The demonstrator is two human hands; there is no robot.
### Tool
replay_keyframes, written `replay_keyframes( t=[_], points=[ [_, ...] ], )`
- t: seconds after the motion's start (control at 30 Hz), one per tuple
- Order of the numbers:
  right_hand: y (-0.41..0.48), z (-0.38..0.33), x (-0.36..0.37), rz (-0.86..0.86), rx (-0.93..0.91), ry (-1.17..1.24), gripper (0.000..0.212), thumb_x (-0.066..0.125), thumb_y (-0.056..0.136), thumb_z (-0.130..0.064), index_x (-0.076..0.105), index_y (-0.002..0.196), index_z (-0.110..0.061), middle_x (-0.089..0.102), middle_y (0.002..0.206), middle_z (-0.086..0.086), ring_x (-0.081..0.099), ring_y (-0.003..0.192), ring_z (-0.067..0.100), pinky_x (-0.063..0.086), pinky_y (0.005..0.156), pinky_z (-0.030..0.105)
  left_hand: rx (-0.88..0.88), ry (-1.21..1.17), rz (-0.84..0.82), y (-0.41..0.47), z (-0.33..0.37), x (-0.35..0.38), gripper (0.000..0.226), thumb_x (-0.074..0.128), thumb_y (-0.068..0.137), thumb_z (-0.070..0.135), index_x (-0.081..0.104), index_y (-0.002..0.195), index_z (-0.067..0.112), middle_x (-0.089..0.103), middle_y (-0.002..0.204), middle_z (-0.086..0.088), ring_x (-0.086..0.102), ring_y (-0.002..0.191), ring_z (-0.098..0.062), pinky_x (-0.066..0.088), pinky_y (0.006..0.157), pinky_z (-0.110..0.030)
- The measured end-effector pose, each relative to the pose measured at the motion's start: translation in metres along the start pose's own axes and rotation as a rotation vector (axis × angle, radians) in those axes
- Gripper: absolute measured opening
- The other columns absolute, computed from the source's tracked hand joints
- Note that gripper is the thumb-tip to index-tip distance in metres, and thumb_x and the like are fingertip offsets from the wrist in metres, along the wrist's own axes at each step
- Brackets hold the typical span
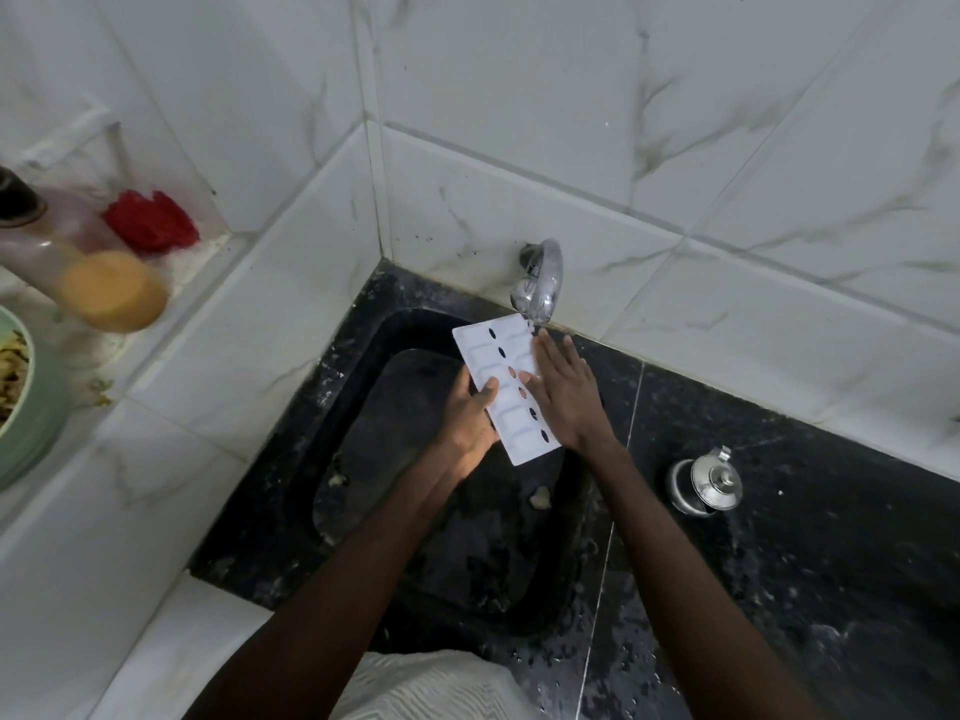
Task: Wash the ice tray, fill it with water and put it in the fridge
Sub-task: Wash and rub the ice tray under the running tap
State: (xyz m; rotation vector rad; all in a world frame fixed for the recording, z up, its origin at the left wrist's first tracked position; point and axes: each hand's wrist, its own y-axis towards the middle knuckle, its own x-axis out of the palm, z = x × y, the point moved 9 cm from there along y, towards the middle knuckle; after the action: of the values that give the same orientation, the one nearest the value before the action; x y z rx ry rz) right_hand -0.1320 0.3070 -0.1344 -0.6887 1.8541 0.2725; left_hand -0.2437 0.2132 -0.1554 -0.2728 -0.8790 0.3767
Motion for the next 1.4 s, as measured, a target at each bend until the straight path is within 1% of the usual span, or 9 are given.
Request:
replay_keyframes(
  t=[0.27,0.33,0.47,0.63,0.87,0.97,1.13,1.27,1.4],
  points=[
    [-0.01,-0.019,0.019,-0.135,-0.181,-0.116,0.068,0.018,0.11,-0.058,-0.001,0.166,-0.025,-0.007,0.172,-0.011,-0.017,0.159,0.015,0.0,0.131,0.049,-0.025,-0.014,0.042,-0.003,0.009,-0.017,0.044,0.051,0.106,0.003,0.047,0.149,0.011,0.071,0.131,-0.013,0.073,0.11,-0.029,0.063,0.082,-0.047],
    [-0.001,-0.008,0.016,-0.133,-0.125,-0.128,0.069,0.016,0.109,-0.06,-0.003,0.166,-0.026,-0.009,0.172,-0.012,-0.018,0.159,0.016,-0.002,0.131,0.05,-0.053,0.015,0.016,-0.006,0.004,-0.013,0.041,0.051,0.105,0.002,0.05,0.146,0.012,0.07,0.131,-0.016,0.073,0.109,-0.031,0.062,0.083,-0.049],
    [0.019,0.002,0.007,-0.119,-0.028,-0.124,0.072,0.015,0.108,-0.061,-0.003,0.167,-0.023,-0.008,0.173,-0.008,-0.015,0.16,0.019,-0.003,0.13,0.05,-0.118,0.065,-0.029,-0.009,-0.013,-0.003,0.046,0.055,0.105,0.005,0.049,0.149,0.014,0.063,0.142,-0.02,0.065,0.123,-0.04,0.057,0.096,-0.06],
    [0.001,-0.026,0.015,-0.153,-0.174,-0.122,0.07,0.017,0.11,-0.057,-0.006,0.166,-0.023,-0.008,0.173,-0.007,-0.015,0.16,0.016,-0.002,0.13,0.049,-0.083,0.07,0.02,0.002,0.002,-0.016,0.046,0.052,0.106,0.003,0.047,0.151,0.011,0.061,0.144,-0.021,0.062,0.127,-0.041,0.054,0.1,-0.06],
    [0.017,-0.014,0.011,-0.14,0.005,-0.119,0.075,0.012,0.107,-0.062,0.0,0.167,-0.018,-0.004,0.174,-0.001,-0.014,0.16,0.021,-0.004,0.13,0.053,-0.156,0.081,0.018,-0.006,-0.013,-0.011,0.048,0.056,0.104,0.004,0.048,0.15,0.011,0.062,0.142,-0.021,0.066,0.122,-0.04,0.06,0.088,-0.054],
    [0.006,-0.033,0.019,-0.159,-0.106,-0.111,0.073,0.015,0.108,-0.059,-0.002,0.166,-0.018,-0.004,0.174,0.0,-0.014,0.16,0.019,0.001,0.131,0.052,-0.103,0.073,0.039,-0.001,-0.003,-0.016,0.047,0.053,0.104,0.002,0.047,0.15,0.009,0.059,0.144,-0.024,0.068,0.116,-0.036,0.06,0.092,-0.054],
    [-0.048,-0.05,0.037,-0.118,-0.264,-0.057,0.071,0.022,0.11,-0.059,0.004,0.167,-0.022,-0.003,0.174,-0.007,-0.011,0.159,0.006,-0.001,0.131,0.038,0.017,0.009,0.219,0.006,0.022,-0.05,0.048,0.052,0.104,0.0,0.044,0.152,0.007,0.061,0.142,-0.024,0.067,0.119,-0.039,0.06,0.092,-0.055],
    [-0.062,-0.03,0.037,-0.025,-0.147,0.009,0.074,0.021,0.108,-0.061,0.007,0.167,-0.019,0.001,0.174,-0.006,-0.005,0.16,0.007,0.001,0.13,0.035,0.048,-0.047,0.302,0.006,0.02,-0.06,0.048,0.054,0.104,0.0,0.045,0.151,0.011,0.063,0.141,-0.022,0.064,0.125,-0.042,0.049,0.101,-0.07],
    [-0.068,-0.008,0.039,0.038,0.139,0.366,0.073,0.032,0.108,-0.061,0.008,0.167,-0.025,0.003,0.174,-0.01,0.002,0.159,0.003,0.008,0.128,0.029,0.041,-0.069,0.379,0.01,0.023,-0.059,0.044,0.05,0.107,0.001,0.047,0.147,0.016,0.063,0.14,-0.018,0.064,0.125,-0.041,0.046,0.101,-0.075]
  ],
)
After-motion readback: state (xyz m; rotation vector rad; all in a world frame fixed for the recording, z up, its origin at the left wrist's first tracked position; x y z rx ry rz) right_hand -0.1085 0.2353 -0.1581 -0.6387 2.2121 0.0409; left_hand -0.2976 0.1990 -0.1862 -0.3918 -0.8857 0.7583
